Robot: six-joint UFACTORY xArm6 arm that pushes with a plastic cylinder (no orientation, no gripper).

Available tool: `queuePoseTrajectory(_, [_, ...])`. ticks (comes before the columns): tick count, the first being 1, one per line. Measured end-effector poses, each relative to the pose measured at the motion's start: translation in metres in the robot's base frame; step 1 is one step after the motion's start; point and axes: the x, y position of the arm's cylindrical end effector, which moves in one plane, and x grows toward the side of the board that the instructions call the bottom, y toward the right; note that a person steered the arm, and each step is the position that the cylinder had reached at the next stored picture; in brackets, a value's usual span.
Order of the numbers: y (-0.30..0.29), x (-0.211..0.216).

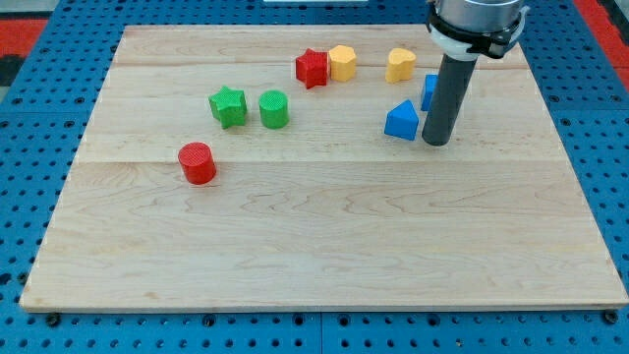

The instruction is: Slide the blue triangle towards the green circle

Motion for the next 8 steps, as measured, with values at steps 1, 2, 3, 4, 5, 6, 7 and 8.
queuePoseTrajectory(1, [0.000,0.000])
queuePoseTrajectory(2, [0.000,0.000])
queuePoseTrajectory(3, [0.002,0.000])
queuePoseTrajectory(4, [-0.011,0.000])
queuePoseTrajectory(5, [-0.025,0.000])
queuePoseTrajectory(6, [-0.019,-0.014])
queuePoseTrajectory(7, [-0.019,-0.034])
queuePoseTrajectory(8, [-0.027,-0.052])
